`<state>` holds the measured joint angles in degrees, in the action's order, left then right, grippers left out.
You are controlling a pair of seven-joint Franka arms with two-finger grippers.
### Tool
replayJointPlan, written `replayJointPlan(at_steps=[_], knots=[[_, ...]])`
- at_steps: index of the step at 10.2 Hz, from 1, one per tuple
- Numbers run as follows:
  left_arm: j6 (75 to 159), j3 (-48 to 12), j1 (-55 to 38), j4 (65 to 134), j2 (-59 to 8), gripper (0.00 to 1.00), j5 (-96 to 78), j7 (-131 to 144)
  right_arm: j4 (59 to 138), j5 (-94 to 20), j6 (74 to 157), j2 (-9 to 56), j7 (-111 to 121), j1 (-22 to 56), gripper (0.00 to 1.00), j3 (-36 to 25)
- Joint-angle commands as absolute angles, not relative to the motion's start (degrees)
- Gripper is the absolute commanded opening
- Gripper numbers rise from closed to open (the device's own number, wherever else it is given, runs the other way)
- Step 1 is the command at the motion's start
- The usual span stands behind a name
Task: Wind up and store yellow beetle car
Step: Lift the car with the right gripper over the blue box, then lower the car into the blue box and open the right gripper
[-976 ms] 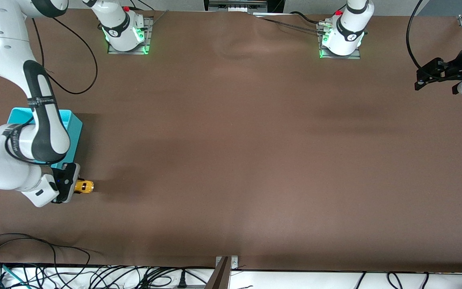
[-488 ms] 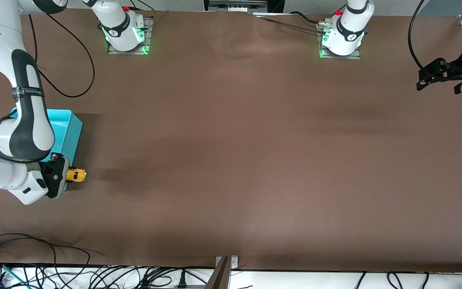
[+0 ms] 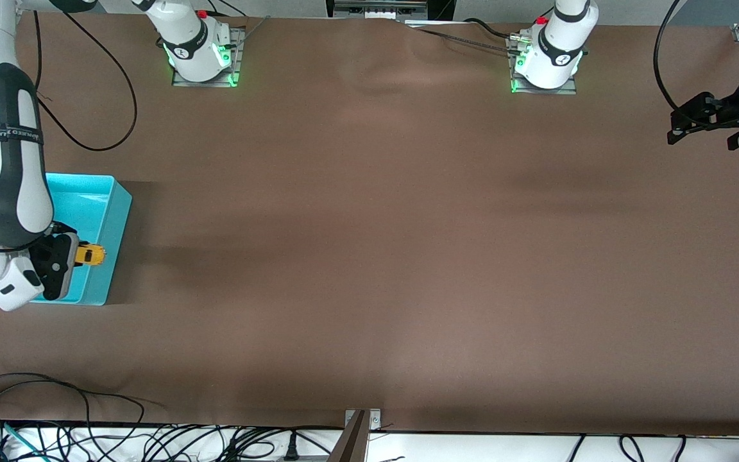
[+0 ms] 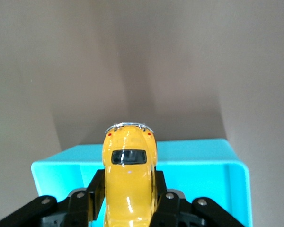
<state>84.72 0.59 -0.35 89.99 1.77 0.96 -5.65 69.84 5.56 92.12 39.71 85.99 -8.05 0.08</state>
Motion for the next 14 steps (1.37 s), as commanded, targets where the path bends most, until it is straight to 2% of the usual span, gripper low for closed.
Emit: replayJointPlan(at_steps=[1,14], knots=[[83.41,0.44,-0.26,88.59,1.58,1.00,0.79,-5.19,71.36,6.33,91.49,39.20,90.17,-9.05,0.00,-1.32],[82.71,0.44,-0.26,88.51,1.41,1.00,0.35,-5.45,83.67,6.15,100.46,39.02,99.66,-15.91,0.00,-3.08]])
